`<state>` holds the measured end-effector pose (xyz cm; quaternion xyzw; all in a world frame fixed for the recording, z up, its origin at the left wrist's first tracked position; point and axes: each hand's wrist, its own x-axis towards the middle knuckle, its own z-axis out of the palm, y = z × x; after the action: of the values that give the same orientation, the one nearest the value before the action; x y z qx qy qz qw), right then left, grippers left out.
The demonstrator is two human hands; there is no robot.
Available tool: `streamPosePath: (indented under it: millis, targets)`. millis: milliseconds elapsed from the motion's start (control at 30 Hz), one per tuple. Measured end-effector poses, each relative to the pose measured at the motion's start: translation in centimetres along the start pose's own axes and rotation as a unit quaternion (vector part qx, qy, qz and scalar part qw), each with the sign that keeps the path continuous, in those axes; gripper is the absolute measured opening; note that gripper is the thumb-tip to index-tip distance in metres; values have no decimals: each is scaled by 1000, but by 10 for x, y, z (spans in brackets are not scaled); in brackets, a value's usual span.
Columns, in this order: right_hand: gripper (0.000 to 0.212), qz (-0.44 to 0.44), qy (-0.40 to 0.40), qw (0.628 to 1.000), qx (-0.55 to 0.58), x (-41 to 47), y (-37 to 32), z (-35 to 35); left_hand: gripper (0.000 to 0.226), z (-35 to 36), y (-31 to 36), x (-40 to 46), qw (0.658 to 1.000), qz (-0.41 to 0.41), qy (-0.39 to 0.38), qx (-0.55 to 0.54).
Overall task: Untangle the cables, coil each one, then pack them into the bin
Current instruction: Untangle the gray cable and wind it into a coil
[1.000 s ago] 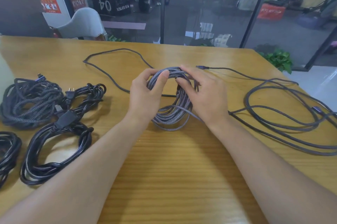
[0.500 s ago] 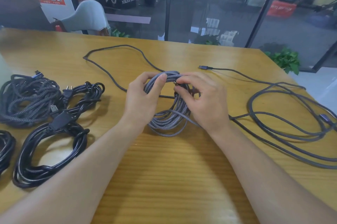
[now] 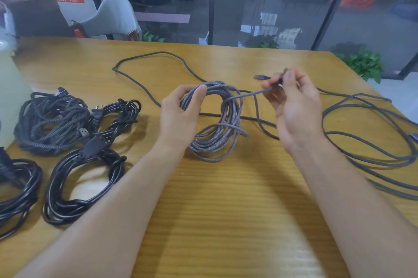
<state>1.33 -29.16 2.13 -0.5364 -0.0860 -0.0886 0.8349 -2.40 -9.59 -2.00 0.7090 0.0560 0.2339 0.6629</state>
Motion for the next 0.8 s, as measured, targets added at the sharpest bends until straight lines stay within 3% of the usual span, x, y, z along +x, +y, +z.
streamPosePath:
  millis: [67,133,200,300,400,467,567,700,800]
  targets:
    - [10,73,15,992,100,3,-1,-6,16,7,-1,-4,1000,-1,-7,-7]
    - [24,95,-15,990,105,1,2,-6,16,10,-2,-5,1000,-5,-1,-19]
    - [37,89,-62,993,40,-5,10,-1,16,6,-6,-2,999,-13,16,-31]
    - [32,17,-109,981,-157,-9,18,4,16,2,-9,2,999,1,23,-28]
    - [15,-77,-155,943,-283,-8,17,1,15,4,-6,-1,999,45,14,15]
    - [16,-116,-189,913,-342,-7,13,-5,16,7,-4,-2,998,54,11,37]
    - [21,-121,-214,881,-404,-4,12,-17,16,7,-3,-1,998,53,12,44]
    - [9,-128,-246,832,-480,-5,9,-22,15,5,-3,-3,998,52,15,42]
    - [4,-122,-294,775,-545,-9,1,-16,16,3,-3,-3,998,45,19,50]
